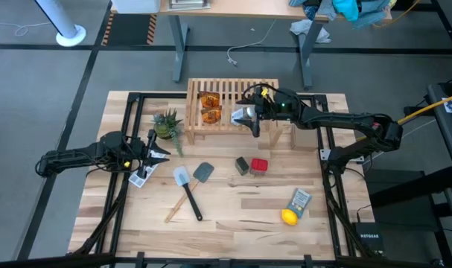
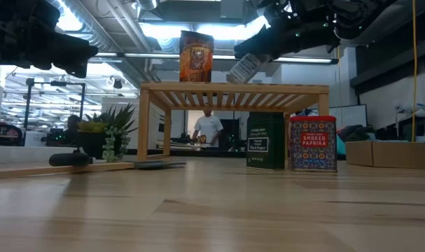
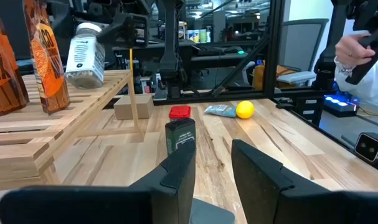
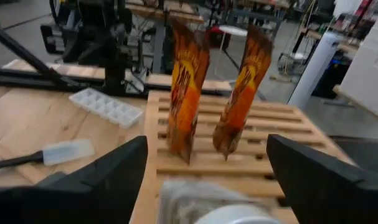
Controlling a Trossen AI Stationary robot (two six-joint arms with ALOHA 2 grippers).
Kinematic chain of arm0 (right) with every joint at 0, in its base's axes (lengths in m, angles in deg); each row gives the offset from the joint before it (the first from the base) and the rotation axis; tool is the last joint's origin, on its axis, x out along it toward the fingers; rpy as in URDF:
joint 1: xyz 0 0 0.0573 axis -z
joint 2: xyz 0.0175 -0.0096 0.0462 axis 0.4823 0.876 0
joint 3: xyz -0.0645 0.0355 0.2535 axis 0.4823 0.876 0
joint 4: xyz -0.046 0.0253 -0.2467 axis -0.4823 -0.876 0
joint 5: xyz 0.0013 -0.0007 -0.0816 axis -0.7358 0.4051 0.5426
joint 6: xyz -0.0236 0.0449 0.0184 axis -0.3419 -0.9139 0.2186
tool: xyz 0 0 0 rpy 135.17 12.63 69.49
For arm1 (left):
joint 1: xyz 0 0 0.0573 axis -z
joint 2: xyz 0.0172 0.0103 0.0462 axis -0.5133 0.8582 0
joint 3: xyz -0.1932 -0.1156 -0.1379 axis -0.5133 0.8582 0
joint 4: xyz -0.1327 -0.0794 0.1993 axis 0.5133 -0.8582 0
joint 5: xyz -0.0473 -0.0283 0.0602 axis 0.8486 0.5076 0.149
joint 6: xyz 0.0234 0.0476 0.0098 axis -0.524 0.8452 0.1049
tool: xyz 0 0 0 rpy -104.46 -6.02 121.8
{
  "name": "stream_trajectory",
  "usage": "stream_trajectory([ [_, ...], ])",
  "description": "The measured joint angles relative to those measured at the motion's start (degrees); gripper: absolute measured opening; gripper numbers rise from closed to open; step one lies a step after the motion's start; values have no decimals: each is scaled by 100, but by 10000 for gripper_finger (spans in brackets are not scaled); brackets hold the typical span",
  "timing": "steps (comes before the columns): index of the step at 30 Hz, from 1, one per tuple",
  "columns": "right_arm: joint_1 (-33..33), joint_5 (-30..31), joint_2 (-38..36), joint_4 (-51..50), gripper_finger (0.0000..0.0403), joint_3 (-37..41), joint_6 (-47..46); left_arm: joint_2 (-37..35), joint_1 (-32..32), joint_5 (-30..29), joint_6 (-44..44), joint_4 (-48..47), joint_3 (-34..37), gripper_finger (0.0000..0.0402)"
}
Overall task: Shelf spices
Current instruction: Put the white seasoning bottle on the shelf
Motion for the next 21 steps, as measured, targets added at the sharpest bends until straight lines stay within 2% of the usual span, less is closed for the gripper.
stream_trajectory([
  [21,-2,-151,0,409,330,2,1,0,1,2,-1,0,0,98],
])
